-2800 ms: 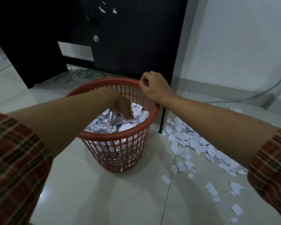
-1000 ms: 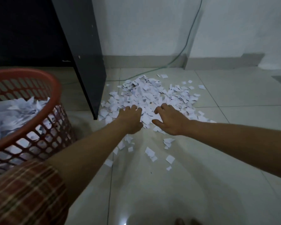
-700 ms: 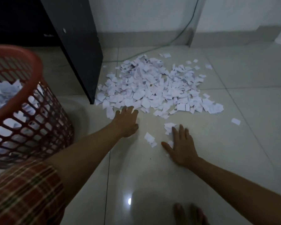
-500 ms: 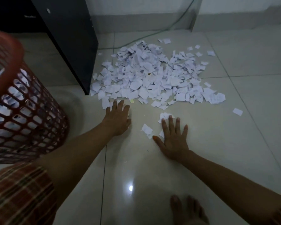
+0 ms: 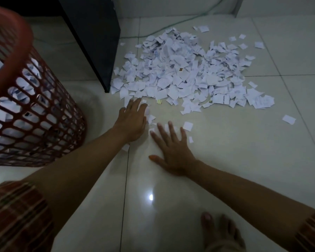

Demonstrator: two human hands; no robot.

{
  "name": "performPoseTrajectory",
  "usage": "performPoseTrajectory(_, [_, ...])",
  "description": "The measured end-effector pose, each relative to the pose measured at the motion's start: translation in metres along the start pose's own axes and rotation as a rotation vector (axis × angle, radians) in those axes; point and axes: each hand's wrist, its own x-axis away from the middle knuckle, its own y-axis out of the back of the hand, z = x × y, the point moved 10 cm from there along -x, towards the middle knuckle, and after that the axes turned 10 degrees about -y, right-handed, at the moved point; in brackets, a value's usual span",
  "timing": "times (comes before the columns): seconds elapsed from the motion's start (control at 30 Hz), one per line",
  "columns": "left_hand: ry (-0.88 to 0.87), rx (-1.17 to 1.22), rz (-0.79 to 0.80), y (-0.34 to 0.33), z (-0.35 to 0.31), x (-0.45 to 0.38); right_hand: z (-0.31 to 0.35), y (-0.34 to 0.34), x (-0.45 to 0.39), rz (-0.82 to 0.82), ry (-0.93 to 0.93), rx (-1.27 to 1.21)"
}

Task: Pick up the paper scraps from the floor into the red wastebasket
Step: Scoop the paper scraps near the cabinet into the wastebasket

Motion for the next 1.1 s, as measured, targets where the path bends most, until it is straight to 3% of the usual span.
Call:
performPoseTrajectory(0.13, [0.055,0.003,-0.002,-0.002,0.029,0.022,0.055,-0.026,0.023,0.124,0.243,0.058])
performPoseTrajectory(0.23, [0.089,-0.009,0.001,-0.004,0.044,0.035,0.061,-0.033,0.018,0.131,0.292,0.105])
performPoseTrajectory(0.57, [0.127,0.031,0.03,-0.014,0.035,0.027,-0.027,-0.006,-0.05,0.039,-0.095,0.105])
performPoseTrajectory(0.8, [0.282,0.14,0.061,-0.06,0.013,0.032,-0.082,0.014,-0.038,-0.044,-0.281,0.025])
performPoseTrajectory(1.1, [0.276,0.09,0.082,-0.073,-0.02,-0.026,-0.135,0.013,-0.021,-0.076,-0.462,-0.078])
